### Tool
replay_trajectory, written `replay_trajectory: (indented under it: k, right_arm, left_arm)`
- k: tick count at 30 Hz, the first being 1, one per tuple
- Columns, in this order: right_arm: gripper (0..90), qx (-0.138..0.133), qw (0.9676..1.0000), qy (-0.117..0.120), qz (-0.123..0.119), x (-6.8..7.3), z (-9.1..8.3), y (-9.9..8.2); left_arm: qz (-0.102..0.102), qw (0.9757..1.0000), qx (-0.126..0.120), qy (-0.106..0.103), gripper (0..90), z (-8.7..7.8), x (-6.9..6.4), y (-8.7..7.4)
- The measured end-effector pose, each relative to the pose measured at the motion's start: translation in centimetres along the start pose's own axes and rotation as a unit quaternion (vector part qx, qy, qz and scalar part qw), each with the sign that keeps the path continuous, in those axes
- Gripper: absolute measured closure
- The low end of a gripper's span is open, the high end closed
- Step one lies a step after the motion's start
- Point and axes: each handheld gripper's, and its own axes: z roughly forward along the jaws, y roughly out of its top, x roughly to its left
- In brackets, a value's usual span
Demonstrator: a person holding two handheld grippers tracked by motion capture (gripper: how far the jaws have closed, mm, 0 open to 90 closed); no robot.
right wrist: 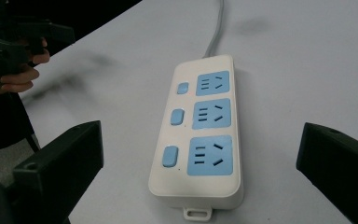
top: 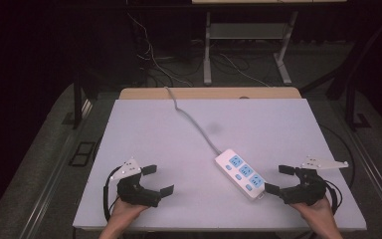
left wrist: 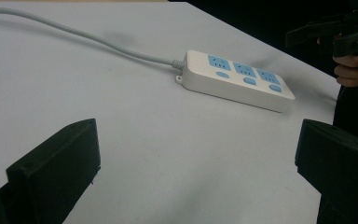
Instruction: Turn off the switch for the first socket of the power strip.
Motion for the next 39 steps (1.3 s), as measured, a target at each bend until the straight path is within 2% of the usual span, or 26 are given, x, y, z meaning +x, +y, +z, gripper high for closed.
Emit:
replay_trajectory:
  k: [31, 39]
  right_arm:
    - [0.5, 0.011, 0.9999, 0.001, 0.003, -0.22, -0.22, 0.23]
    - [0.5, 0.028, 0.9996, 0.001, -0.005, 0.28, 0.01, 0.67]
  left_arm:
    - [-0.002, 1.0, 0.004, -0.001, 0.0, -0.01, 0.16, -0.02]
    - [-0.004, 1.0, 0.003, 0.0, 0.0, -0.11, 0.17, -0.06]
